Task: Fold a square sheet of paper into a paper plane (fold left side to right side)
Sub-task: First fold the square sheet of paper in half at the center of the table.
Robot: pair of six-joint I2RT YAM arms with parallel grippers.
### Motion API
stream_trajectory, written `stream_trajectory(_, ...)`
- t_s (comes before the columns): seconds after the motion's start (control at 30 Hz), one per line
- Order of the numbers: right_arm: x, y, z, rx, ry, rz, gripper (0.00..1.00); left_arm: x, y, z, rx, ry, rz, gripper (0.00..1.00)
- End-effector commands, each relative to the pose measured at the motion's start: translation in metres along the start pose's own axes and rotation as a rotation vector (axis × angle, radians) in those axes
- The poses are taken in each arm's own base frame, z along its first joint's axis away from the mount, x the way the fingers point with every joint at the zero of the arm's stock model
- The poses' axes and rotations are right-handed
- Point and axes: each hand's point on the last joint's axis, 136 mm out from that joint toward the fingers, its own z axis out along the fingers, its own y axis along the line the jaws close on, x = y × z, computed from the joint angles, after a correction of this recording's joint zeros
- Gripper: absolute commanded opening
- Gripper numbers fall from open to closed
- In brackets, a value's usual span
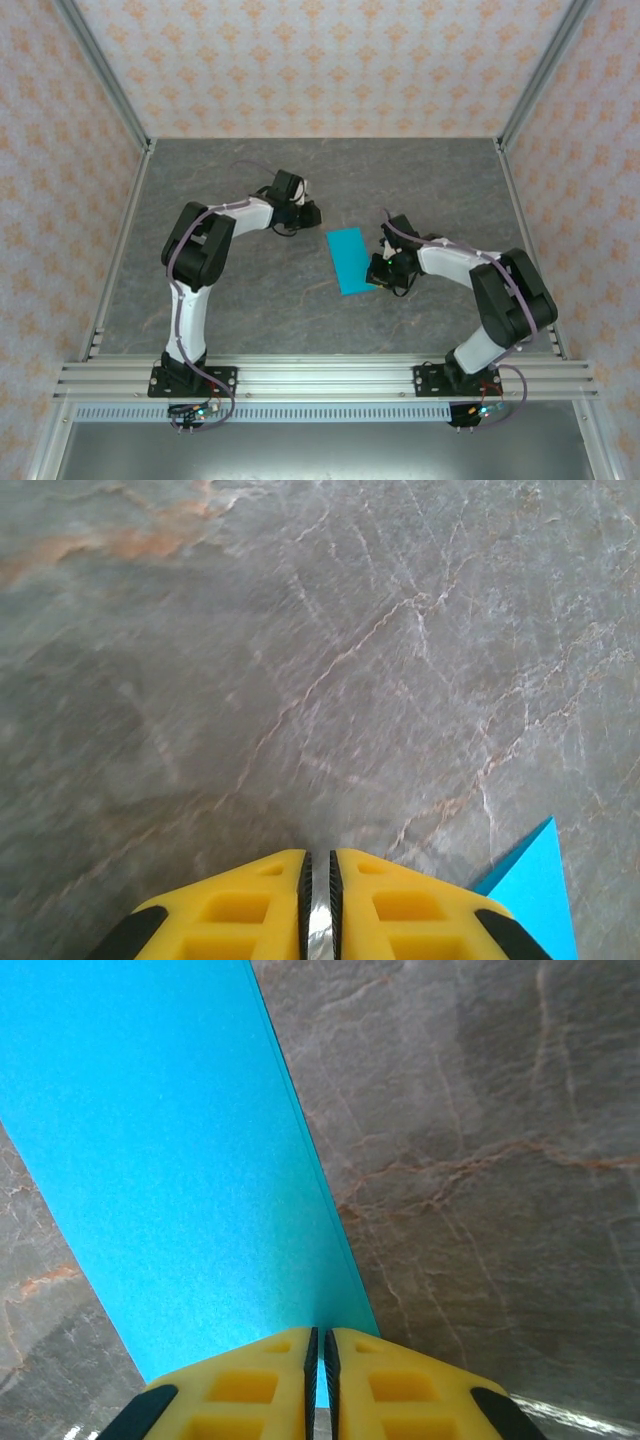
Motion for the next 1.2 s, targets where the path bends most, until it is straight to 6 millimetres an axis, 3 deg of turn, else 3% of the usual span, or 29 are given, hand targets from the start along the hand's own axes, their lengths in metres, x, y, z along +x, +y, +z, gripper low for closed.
stream_trajectory(0.0, 0.005, -0.02, 0.0, 0.086, 0.005, 0.04, 0.15, -0.009, -0.022, -0.04, 0.056, -0.078, 0.012, 0.17)
stream_trajectory(0.13, 0.006, -0.022, 0.004, 0.085, 0.011, 0.044, 0.15, 0.022, -0.052, -0.055, 0.119, -0.069, 0.036, 0.17)
stream_trajectory(0.3, 0.007, -0.022, 0.006, 0.084, 0.017, 0.047, 0.15, 0.079, -0.093, -0.041, 0.177, 0.011, 0.095, 0.16)
stream_trajectory(0.4, 0.008, -0.025, 0.006, 0.098, 0.017, 0.046, 0.15, 0.105, -0.103, -0.031, 0.185, 0.033, 0.093, 0.16)
stream_trajectory(0.57, 0.009, -0.027, 0.007, 0.105, 0.026, 0.05, 0.15, 0.13, -0.099, -0.011, 0.177, 0.066, 0.069, 0.16)
stream_trajectory(0.8, 0.011, -0.032, 0.007, 0.13, 0.033, 0.049, 0.15, 0.134, -0.086, -0.004, 0.138, 0.058, 0.052, 0.16)
stream_trajectory(0.87, 0.012, -0.033, 0.007, 0.14, 0.036, 0.048, 0.15, 0.141, -0.072, 0.006, 0.093, 0.073, 0.049, 0.16)
stream_trajectory(1.17, 0.015, -0.039, 0.008, 0.161, 0.049, 0.049, 0.15, 0.144, -0.034, 0.014, -0.04, 0.048, 0.052, 0.16)
